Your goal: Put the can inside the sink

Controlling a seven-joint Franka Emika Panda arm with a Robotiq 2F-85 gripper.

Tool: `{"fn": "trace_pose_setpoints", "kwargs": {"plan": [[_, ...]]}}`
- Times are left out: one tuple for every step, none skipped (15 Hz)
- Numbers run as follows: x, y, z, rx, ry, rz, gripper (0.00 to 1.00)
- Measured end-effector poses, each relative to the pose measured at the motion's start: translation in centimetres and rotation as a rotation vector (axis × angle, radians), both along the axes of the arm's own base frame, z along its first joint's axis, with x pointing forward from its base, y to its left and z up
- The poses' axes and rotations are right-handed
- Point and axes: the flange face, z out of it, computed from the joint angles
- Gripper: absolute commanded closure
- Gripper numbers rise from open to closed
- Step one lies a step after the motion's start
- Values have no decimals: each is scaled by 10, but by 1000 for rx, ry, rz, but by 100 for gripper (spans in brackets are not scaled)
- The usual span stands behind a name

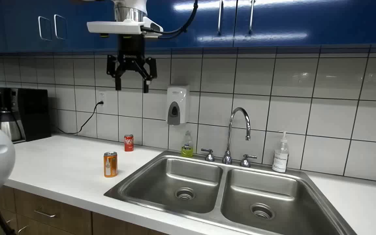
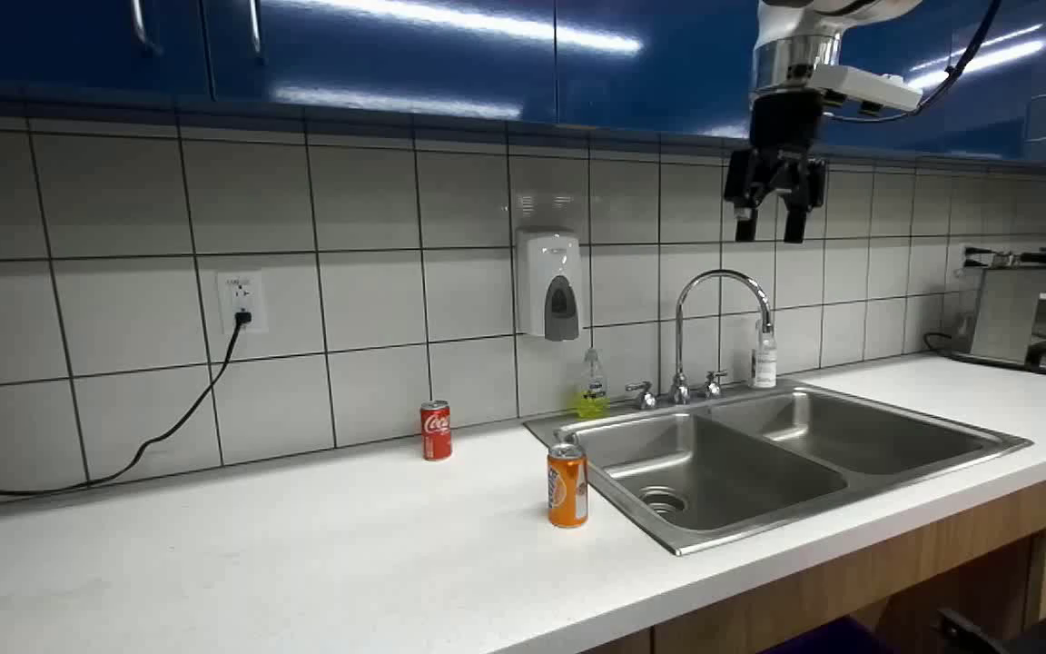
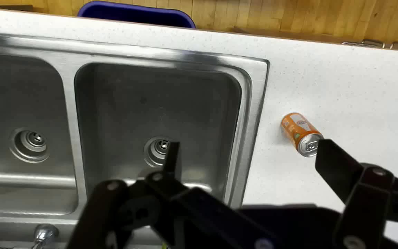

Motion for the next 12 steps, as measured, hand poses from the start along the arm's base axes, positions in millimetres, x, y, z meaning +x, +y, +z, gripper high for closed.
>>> {"fn": "trace_pose_setpoints", "kwargs": {"plan": [[0, 0, 0, 0, 0, 0, 0], [0, 0, 0, 0, 0, 0, 0], [0, 0, -1, 0, 1, 1, 0], [1, 2, -1, -1, 4, 3, 0], [2, 5, -3, -3, 9, 11, 0], [5, 12, -6, -7, 17, 27, 0], [8, 22, -11, -13, 29, 51, 0], [12, 35, -16, -19, 43, 79, 0], [15, 50, -22, -27, 59, 113, 0], [18, 66, -28, -35, 75, 149, 0], [20, 83, -35, -43, 92, 188, 0], [22, 99, -42, -50, 106, 223, 0]]}}
